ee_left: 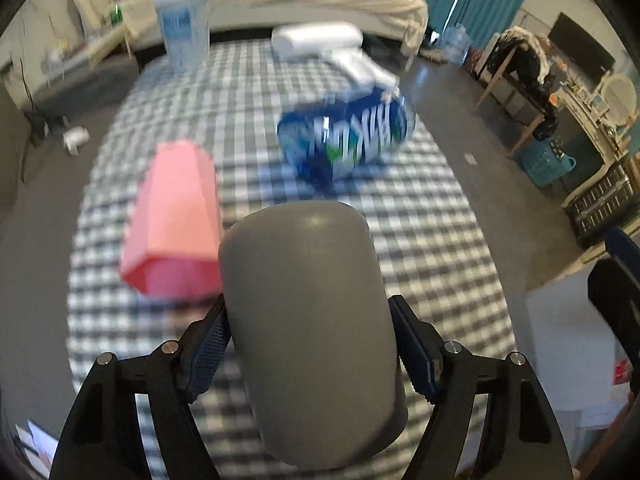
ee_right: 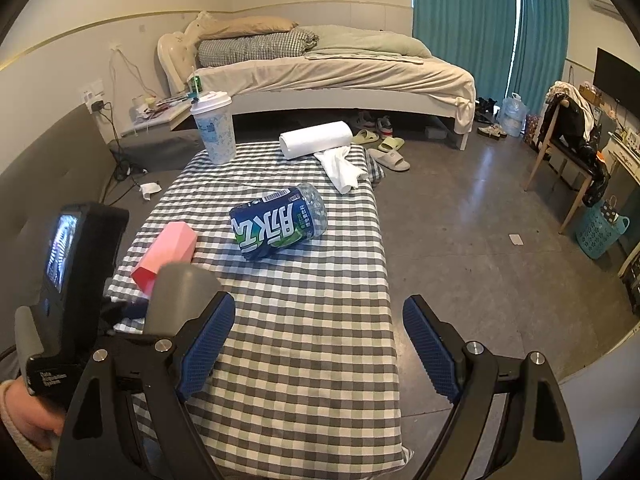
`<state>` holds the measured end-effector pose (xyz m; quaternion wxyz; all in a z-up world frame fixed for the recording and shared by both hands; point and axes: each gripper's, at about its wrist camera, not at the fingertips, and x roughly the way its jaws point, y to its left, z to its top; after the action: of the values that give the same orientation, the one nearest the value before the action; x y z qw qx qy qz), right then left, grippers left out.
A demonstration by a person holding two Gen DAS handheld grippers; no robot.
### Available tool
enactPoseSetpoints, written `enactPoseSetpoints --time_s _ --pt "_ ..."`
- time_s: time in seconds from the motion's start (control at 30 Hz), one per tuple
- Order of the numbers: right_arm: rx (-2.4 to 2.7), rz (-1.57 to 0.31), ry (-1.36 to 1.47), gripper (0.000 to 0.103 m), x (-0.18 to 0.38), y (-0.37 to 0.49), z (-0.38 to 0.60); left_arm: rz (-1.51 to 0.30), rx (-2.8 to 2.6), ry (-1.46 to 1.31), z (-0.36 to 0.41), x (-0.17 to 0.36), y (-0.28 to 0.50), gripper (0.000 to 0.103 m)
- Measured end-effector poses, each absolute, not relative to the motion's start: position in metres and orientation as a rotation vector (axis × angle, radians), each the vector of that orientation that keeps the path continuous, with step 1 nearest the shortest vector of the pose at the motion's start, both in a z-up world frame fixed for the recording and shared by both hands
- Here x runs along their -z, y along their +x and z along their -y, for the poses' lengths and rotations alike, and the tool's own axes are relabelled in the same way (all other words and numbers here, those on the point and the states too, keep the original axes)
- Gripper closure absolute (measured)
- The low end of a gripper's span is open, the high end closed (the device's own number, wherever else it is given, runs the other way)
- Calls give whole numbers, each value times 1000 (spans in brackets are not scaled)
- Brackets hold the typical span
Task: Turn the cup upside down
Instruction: 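Rotate the gray cup in the left tool so its closed bottom faces up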
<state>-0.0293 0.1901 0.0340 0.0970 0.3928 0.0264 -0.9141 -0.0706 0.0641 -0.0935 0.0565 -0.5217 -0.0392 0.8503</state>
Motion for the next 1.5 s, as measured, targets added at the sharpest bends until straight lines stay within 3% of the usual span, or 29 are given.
enactPoseSetpoints --time_s 0.2,0.3,0.53,0.77,0.83,0.87,1.07,1.13,1.2,1.4,1.5 --pt "2712 -63 1160 17 -35 -26 -188 84 -2700 -1376 -68 97 -78 25" --pt "2710 -62 1168 17 -35 -26 -187 -109 -2791 -1303 -77 107 -71 25" --pt "2691 -42 1192 17 -35 -26 -179 -94 -2749 -1264 -79 112 -51 26" --pt "2702 -48 1177 17 -38 -19 -178 -76 -2640 -1381 -85 117 -51 25" --pt "2713 -42 1173 17 -40 -18 -182 -62 -2621 -1413 -85 109 -54 18" --pt "2719 -36 1170 17 -41 -18 -185 -47 -2615 -1438 -83 106 -57 9" --pt "2801 38 1126 17 -55 -19 -213 189 -2526 -1629 -66 97 -85 7" --pt "2817 78 1133 17 -57 -23 -223 224 -2457 -1706 -69 104 -95 9" --pt "2827 111 1140 17 -58 -25 -231 222 -2436 -1743 -71 110 -100 30" --pt "2814 97 1159 17 -54 -29 -231 265 -2496 -1614 -69 91 -101 30" --pt "2808 82 1164 17 -52 -29 -227 201 -2627 -1427 -70 73 -88 30"
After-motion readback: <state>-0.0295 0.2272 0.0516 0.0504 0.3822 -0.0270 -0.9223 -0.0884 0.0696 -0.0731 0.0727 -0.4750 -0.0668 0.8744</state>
